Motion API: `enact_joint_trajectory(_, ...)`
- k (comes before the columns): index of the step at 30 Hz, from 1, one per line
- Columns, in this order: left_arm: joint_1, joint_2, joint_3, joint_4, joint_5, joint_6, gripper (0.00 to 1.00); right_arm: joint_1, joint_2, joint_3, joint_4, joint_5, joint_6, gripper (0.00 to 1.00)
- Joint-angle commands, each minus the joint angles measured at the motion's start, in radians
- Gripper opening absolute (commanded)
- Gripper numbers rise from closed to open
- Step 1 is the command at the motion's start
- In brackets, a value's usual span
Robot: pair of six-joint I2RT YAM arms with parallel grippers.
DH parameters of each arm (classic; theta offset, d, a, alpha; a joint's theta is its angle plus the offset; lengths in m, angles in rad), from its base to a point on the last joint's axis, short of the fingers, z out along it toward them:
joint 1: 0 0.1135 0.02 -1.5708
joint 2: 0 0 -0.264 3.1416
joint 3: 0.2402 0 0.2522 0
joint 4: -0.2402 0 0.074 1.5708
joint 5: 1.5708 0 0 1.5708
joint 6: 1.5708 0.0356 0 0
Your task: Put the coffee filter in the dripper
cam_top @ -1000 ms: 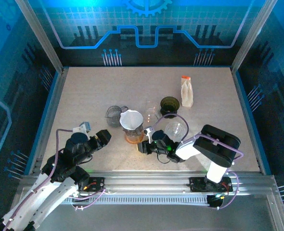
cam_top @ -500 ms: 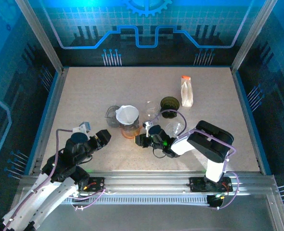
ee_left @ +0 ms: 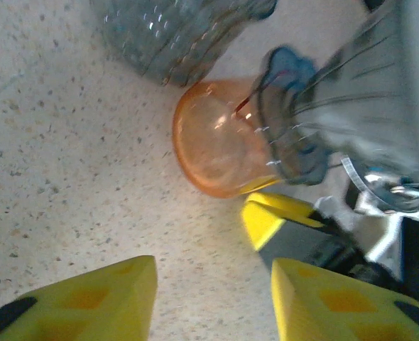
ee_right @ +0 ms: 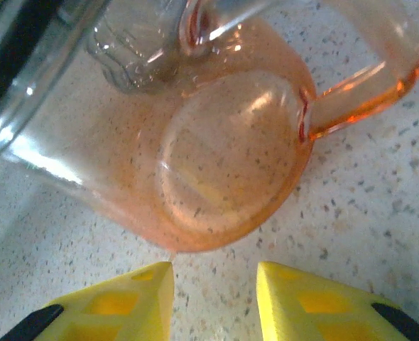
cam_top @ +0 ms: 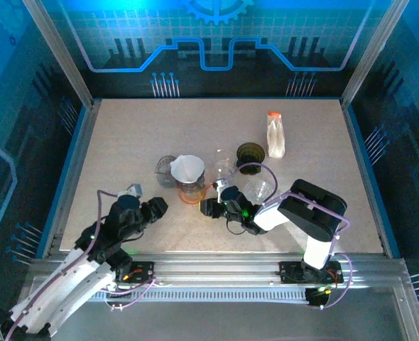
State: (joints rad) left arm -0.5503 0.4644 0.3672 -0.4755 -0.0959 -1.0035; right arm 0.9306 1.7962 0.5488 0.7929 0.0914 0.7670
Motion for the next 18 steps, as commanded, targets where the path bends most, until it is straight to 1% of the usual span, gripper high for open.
enact_joint_trajectory(1,0.006,0.100,-0.050,0.184,0.077,-0.036,0.38,0.032,-0.043,-0.032,-0.011,0.056,0.000,0.35)
enact_joint_trajectory(5,-0.006,0.237,-0.074,0.339,0.091,-0.052,0.30,0.055,-0.092,-0.065,-0.021,0.089,-0.005,0.33)
enact_joint_trajectory(10,-0.021,0.386,-0.107,0.526,0.070,-0.073,0.22,0.074,-0.195,-0.116,-0.048,0.123,-0.013,0.31)
enact_joint_trajectory(13,-0.021,0.436,-0.146,0.635,0.049,-0.104,0.19,0.091,-0.260,-0.135,-0.075,0.147,-0.022,0.31)
enact_joint_trajectory(18,-0.022,0.487,-0.172,0.730,0.027,-0.116,0.15,0.104,-0.348,-0.152,-0.124,0.182,-0.035,0.30)
